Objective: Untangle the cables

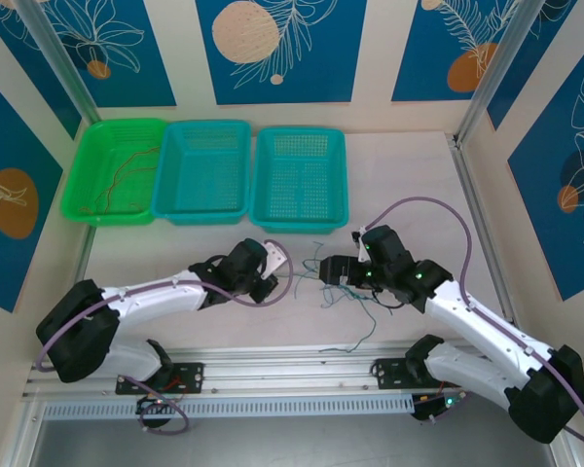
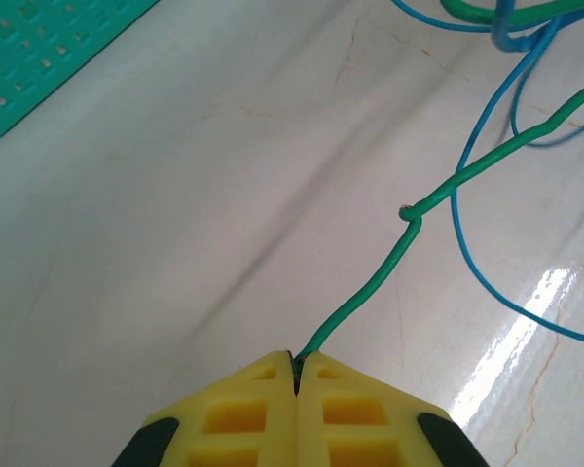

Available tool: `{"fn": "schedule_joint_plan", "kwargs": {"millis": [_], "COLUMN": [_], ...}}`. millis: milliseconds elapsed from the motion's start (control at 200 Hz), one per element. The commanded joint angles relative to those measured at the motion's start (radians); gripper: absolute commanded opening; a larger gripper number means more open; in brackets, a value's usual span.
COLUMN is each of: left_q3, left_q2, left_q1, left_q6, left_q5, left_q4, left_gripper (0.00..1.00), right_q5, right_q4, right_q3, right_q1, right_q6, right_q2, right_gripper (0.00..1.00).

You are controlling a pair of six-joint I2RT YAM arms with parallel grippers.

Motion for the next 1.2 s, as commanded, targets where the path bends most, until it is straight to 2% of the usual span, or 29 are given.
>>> {"fn": "schedule_joint_plan", "kwargs": {"millis": [0,80,140,205,250,360,375,395,415,440,460,485,515,530,585,630,680,755,830,990,1120,1195], "left_q3": [0.000,-0.003,-0.014,-0.027,-0.036,-0.053,-0.053,-0.056,-0.057,-0.058,-0.058,-0.056,-0.054,-0.055,-0.053,-0.054,-0.052,-0.060,-0.084,-0.129,-0.129,-0.129], "left_q2": [0.024,0.031,0.028,0.017,0.004,-0.027,-0.029,-0.030,-0.029,-0.027,-0.026,-0.024,-0.021,-0.020,-0.024,-0.027,-0.039,-0.063,-0.099,-0.195,-0.219,-0.215], "left_q1": [0.008,0.008,0.009,0.018,0.025,0.035,0.035,0.036,0.037,0.038,0.038,0.037,0.037,0.038,0.038,0.037,0.038,0.037,0.037,0.034,0.034,0.034], "left_q6": [0.009,0.010,0.003,-0.007,-0.012,-0.016,-0.016,-0.015,-0.016,-0.017,-0.018,-0.018,-0.020,-0.020,-0.025,-0.026,-0.020,-0.001,0.017,0.063,0.095,0.105], "left_q5": [0.018,-0.026,-0.079,-0.117,-0.122,-0.110,-0.108,-0.108,-0.108,-0.106,-0.105,-0.101,-0.096,-0.091,-0.079,-0.074,-0.061,-0.025,0.012,0.043,0.038,0.038], "left_q4": [0.009,-0.003,-0.011,-0.017,-0.021,-0.015,-0.014,-0.014,-0.012,-0.011,-0.011,-0.009,-0.005,-0.003,0.006,0.012,0.022,0.060,0.121,0.192,0.175,0.166], "left_gripper": [0.00,0.00,0.00,0.00,0.00,0.00,0.00,0.00,0.00,0.00,0.00,0.00,0.00,0.00,0.00,0.00,0.00,0.00,0.00,0.00,0.00,0.00], "right_q5": [-0.138,-0.135,-0.161,-0.240,-0.304,-0.416,-0.431,-0.455,-0.471,-0.473,-0.469,-0.467,-0.482,-0.494,-0.520,-0.472,-0.381,-0.257,-0.225,-0.108,-0.175,-0.134], "right_q4": [0.059,-0.012,-0.067,-0.116,-0.138,-0.175,-0.177,-0.173,-0.163,-0.158,-0.155,-0.146,-0.123,-0.110,-0.078,-0.104,-0.152,-0.194,-0.202,-0.203,-0.121,-0.126], "right_q3": [0.050,0.086,0.093,0.099,0.096,0.089,0.089,0.086,0.080,0.074,0.069,0.063,0.053,0.046,0.035,0.055,0.094,0.151,0.202,0.307,0.338,0.358], "right_q1": [-0.053,-0.151,-0.270,-0.408,-0.493,-0.619,-0.629,-0.641,-0.651,-0.657,-0.659,-0.658,-0.652,-0.647,-0.600,-0.534,-0.430,-0.291,-0.210,-0.089,-0.044,-0.021], "right_q6": [0.030,0.065,0.097,0.104,0.105,0.097,0.093,0.086,0.085,0.093,0.104,0.109,0.107,0.104,0.067,0.026,-0.032,-0.078,-0.053,0.067,0.102,0.081], "right_q2": [-0.008,0.000,0.010,0.028,0.040,0.073,0.074,0.077,0.075,0.072,0.066,0.060,0.050,0.042,0.019,0.012,0.018,0.068,0.170,0.390,0.492,0.521], "right_gripper": [0.99,0.99,1.00,1.00,0.95,0.88,0.83,0.70,0.49,0.29,0.22,0.19,0.21,0.26,0.53,0.66,0.73,0.76,0.76,0.74,0.72,0.74]}}
